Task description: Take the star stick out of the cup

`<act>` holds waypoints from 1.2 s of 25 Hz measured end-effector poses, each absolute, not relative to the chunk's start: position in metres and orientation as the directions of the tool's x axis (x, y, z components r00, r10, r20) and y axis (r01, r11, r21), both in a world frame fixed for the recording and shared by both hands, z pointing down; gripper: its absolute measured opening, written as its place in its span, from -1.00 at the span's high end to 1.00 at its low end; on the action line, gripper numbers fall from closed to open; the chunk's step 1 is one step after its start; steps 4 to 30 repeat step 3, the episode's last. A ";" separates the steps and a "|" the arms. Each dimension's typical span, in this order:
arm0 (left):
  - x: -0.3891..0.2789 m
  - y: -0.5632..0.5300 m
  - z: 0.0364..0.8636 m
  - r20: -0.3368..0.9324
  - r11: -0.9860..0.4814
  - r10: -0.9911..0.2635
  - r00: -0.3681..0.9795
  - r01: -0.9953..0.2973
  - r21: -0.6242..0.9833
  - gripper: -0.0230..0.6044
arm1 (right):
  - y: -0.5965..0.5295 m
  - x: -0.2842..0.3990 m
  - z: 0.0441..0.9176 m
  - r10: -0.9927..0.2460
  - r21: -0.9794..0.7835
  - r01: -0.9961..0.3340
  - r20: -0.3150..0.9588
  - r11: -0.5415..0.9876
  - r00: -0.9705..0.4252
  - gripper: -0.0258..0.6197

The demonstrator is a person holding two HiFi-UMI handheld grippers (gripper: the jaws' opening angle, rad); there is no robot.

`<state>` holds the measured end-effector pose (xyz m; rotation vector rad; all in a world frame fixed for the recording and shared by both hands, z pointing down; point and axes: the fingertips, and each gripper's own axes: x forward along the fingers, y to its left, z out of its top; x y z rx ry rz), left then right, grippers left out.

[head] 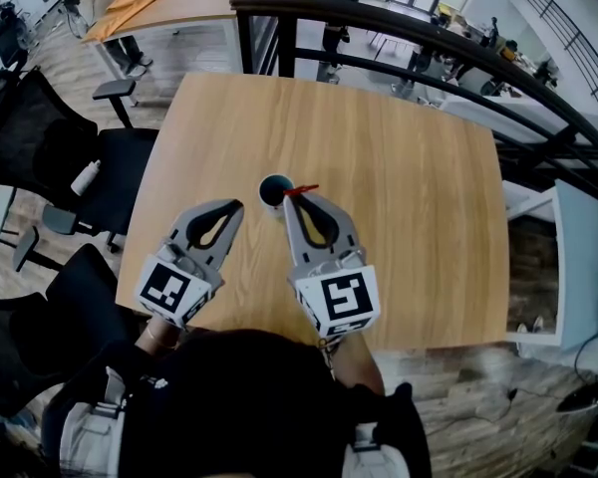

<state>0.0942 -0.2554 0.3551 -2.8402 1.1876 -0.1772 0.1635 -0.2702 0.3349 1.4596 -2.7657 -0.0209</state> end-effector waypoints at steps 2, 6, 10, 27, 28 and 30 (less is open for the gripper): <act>0.096 -0.256 0.356 0.084 -0.703 -0.711 0.698 -0.704 -0.100 0.85 | -0.271 0.165 0.335 -0.825 0.018 -0.825 0.008 0.565 -0.565 0.83; 0.097 -0.257 0.356 0.084 -0.704 -0.710 0.699 -0.703 -0.100 0.85 | -0.272 0.166 0.336 -0.825 0.018 -0.825 0.010 0.565 -0.565 0.83; 0.097 -0.257 0.356 0.084 -0.704 -0.710 0.699 -0.703 -0.100 0.85 | -0.272 0.166 0.336 -0.825 0.018 -0.825 0.010 0.565 -0.565 0.83; 0.097 -0.257 0.356 0.084 -0.704 -0.710 0.699 -0.703 -0.100 0.85 | -0.272 0.166 0.336 -0.825 0.018 -0.825 0.010 0.565 -0.565 0.83; 0.097 -0.257 0.356 0.084 -0.704 -0.710 0.699 -0.703 -0.100 0.85 | -0.272 0.166 0.336 -0.825 0.018 -0.825 0.010 0.565 -0.565 0.83; 0.097 -0.257 0.356 0.084 -0.704 -0.710 0.699 -0.703 -0.100 0.85 | -0.272 0.166 0.336 -0.825 0.018 -0.825 0.010 0.565 -0.565 0.83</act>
